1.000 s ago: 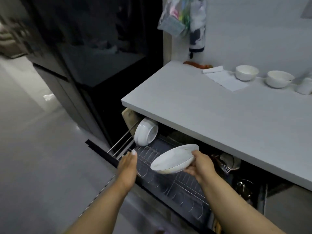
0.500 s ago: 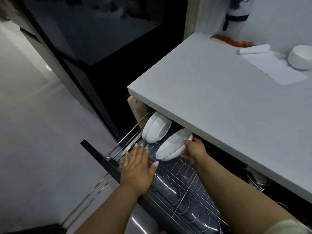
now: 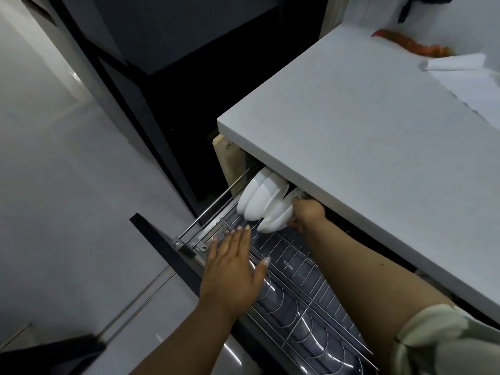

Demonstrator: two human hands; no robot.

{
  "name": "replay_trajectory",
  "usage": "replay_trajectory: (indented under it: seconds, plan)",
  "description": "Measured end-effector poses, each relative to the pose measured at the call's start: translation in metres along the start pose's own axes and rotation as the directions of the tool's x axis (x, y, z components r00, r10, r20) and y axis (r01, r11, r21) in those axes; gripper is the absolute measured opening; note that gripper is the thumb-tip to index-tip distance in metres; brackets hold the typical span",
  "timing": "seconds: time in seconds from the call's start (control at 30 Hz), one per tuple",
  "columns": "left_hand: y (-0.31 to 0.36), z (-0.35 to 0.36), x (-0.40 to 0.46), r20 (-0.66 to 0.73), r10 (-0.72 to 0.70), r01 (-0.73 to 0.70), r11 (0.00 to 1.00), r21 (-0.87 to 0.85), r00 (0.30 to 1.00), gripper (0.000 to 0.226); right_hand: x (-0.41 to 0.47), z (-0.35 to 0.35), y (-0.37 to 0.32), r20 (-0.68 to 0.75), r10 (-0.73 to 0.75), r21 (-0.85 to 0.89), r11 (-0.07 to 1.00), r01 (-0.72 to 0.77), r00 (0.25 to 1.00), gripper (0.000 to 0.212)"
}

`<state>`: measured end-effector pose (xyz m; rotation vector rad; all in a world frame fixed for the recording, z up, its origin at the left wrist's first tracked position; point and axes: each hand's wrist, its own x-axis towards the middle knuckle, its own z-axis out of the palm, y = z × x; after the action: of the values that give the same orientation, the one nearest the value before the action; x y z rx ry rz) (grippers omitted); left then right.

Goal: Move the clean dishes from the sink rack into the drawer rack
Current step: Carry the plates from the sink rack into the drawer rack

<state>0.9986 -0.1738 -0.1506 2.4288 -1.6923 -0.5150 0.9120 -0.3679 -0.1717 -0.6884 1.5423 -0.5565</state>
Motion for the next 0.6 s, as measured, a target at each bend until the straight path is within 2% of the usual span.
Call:
replay_trajectory:
  seconds: [0.07,0.13,0.2,0.27,0.37,0.6]
  plan:
    - [-0.002,0.002,-0.001,-0.009,-0.014,0.014,0.999,-0.034,1.0,0.083,0.004,0.005,-0.003,0.021,0.004,-0.085,0.996,-0.003,1.0,0.023]
    - [-0.002,0.002,-0.001,-0.016,-0.02,0.019,0.998,-0.062,1.0,0.085,0.009,0.01,-0.005,0.037,0.01,-0.138,0.99,-0.004,0.999,0.014]
    - [-0.002,0.002,-0.001,-0.022,-0.017,0.015,0.997,-0.08,1.0,0.084,0.022,0.017,-0.002,0.011,0.008,-0.175,0.984,-0.006,1.0,0.014]
    - [-0.003,0.002,-0.001,-0.024,-0.012,0.01,0.996,-0.088,1.0,0.083,0.032,0.023,0.0,-0.016,-0.051,-0.271,0.962,0.045,0.999,0.021]
    - [-0.004,0.002,-0.001,-0.041,-0.012,0.008,0.994,-0.109,0.999,0.083,0.021,0.027,0.001,-0.039,-0.113,-0.392,0.916,0.089,0.993,0.021]
    - [-0.004,0.002,-0.001,-0.057,-0.01,0.004,0.994,-0.112,0.998,0.083,0.007,0.035,0.011,-0.114,-0.184,-0.473,0.874,0.109,0.976,0.048]
